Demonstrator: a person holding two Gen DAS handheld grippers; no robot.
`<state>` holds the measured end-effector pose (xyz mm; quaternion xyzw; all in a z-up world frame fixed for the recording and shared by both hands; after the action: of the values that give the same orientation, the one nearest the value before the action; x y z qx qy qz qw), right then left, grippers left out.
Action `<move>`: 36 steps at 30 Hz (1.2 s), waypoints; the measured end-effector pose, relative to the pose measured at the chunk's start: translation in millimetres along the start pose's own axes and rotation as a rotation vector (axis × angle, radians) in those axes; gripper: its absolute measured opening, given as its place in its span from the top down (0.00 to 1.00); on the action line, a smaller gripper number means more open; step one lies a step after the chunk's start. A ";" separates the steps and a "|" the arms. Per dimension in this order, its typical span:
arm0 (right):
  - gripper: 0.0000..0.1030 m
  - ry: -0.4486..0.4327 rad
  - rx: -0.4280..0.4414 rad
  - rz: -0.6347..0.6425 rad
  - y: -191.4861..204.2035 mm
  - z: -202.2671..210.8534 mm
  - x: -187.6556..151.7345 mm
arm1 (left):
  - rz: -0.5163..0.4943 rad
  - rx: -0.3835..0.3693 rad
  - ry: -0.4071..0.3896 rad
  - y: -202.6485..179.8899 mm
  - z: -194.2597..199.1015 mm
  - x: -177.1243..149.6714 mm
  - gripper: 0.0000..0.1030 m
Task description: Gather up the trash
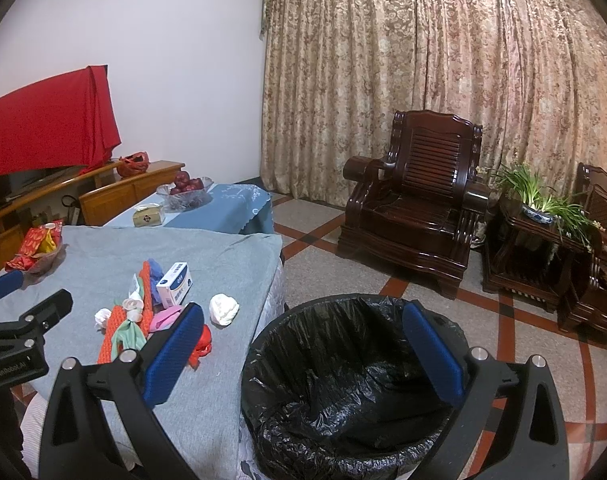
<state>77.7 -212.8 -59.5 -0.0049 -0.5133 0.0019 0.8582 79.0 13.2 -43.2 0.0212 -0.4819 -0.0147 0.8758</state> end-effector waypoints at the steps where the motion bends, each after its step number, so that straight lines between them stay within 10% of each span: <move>1: 0.06 0.000 0.000 0.000 0.0 0.0 0.0 | 0.000 0.000 0.000 0.0 0.0 0.1 0.05; 36: 0.06 0.006 0.001 0.000 -1.7 1.7 2.9 | 0.001 0.000 0.006 4.1 -2.5 -0.9 0.05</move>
<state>77.6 -214.4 -56.1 -0.0044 -0.5106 0.0024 0.8598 80.7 17.4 -45.0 0.0213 -0.4794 -0.0143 0.8772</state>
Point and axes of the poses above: each gripper's, at about its wrist camera, not at the fingertips, and z roughly against the way its jaws point, y to its left, x to its top, the point moved 9 cm from there along -z, roughly the way its jaws point, and after that the axes turned 3 degrees about y, right-handed, at the moved point
